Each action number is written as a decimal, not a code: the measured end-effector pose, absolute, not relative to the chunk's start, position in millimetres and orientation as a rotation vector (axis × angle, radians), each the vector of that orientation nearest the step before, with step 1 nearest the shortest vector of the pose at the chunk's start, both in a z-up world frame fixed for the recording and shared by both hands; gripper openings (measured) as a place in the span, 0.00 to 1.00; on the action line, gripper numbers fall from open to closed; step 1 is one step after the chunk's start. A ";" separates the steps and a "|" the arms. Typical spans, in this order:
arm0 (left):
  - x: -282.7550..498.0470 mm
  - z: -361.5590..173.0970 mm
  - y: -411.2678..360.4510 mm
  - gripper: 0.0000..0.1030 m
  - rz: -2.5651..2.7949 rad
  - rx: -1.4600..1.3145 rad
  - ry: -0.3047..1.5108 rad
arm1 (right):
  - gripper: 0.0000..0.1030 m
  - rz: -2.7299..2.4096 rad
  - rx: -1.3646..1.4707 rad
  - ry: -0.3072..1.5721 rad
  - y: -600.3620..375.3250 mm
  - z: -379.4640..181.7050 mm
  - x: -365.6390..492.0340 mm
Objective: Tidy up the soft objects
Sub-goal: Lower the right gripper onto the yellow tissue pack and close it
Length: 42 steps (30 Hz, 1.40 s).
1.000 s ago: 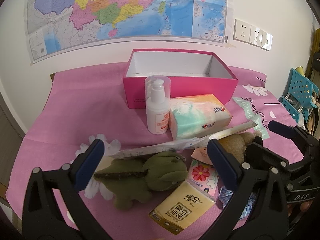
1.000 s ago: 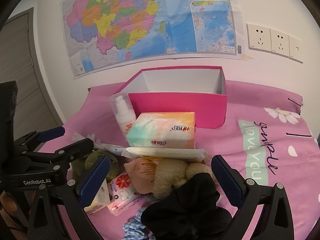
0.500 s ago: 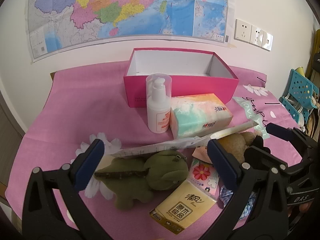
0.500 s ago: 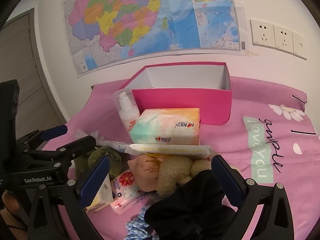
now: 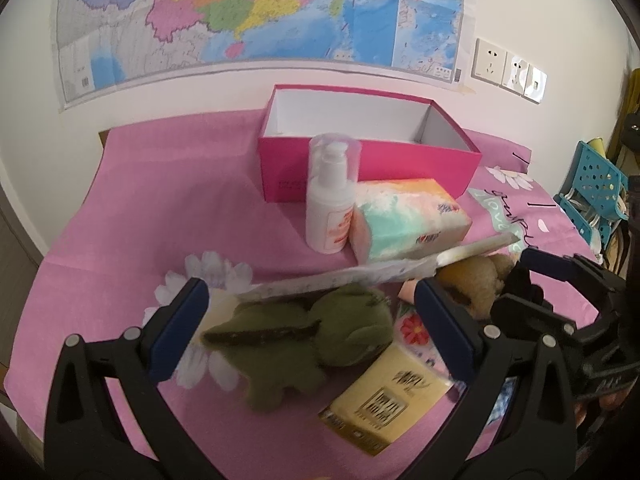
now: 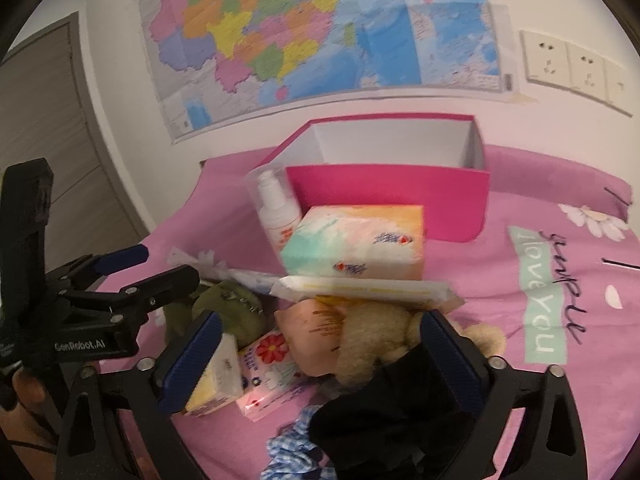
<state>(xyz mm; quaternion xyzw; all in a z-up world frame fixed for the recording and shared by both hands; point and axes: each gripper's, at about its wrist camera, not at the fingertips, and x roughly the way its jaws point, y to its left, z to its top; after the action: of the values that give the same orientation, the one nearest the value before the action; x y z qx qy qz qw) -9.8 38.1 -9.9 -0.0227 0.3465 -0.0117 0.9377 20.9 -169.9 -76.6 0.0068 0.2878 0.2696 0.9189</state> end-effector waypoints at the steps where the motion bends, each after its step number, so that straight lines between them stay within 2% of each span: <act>1: -11.0 -11.8 42.1 1.00 -0.038 -0.054 0.715 | 0.92 0.570 0.017 0.601 -168.2 -78.1 21.7; 6: -19.4 -18.9 53.3 0.94 -0.098 -0.064 0.746 | 0.77 0.643 0.018 0.644 -158.1 -86.3 25.9; 10: -21.2 -21.9 60.9 0.93 -0.094 -0.043 0.759 | 0.73 0.691 -0.002 0.658 -146.0 -88.8 27.1; 12: -17.9 -20.0 67.7 0.93 -0.080 -0.051 0.750 | 0.67 0.690 -0.017 0.650 -141.1 -85.5 29.9; 19: -4.9 -17.5 75.3 0.81 -0.119 -0.079 0.746 | 0.65 0.674 -0.059 0.631 -133.1 -78.5 39.8; 29: -3.3 -15.8 49.9 0.81 -0.192 0.011 0.709 | 0.63 0.571 -0.017 0.626 -179.1 -74.5 40.2; 31: 0.2 -13.7 56.0 0.81 -0.187 -0.002 0.707 | 0.60 0.638 -0.011 0.624 -172.2 -76.1 33.9; 33: 0.9 -12.5 62.4 0.81 -0.180 -0.015 0.705 | 0.51 0.693 -0.048 0.635 -155.0 -81.0 31.1; 35: 0.9 -11.8 67.6 0.81 -0.178 -0.025 0.706 | 0.48 0.714 -0.072 0.645 -138.6 -85.7 34.7; 42: -17.5 -17.3 78.4 0.81 -0.251 -0.056 0.749 | 0.48 0.848 -0.067 0.703 -124.4 -91.3 35.1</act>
<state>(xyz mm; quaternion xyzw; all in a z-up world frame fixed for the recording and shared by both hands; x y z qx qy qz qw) -17.5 78.4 -17.3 -0.0275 0.3648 -0.1223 0.9226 35.1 -124.4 -91.3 -0.0320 0.3340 0.4030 0.8515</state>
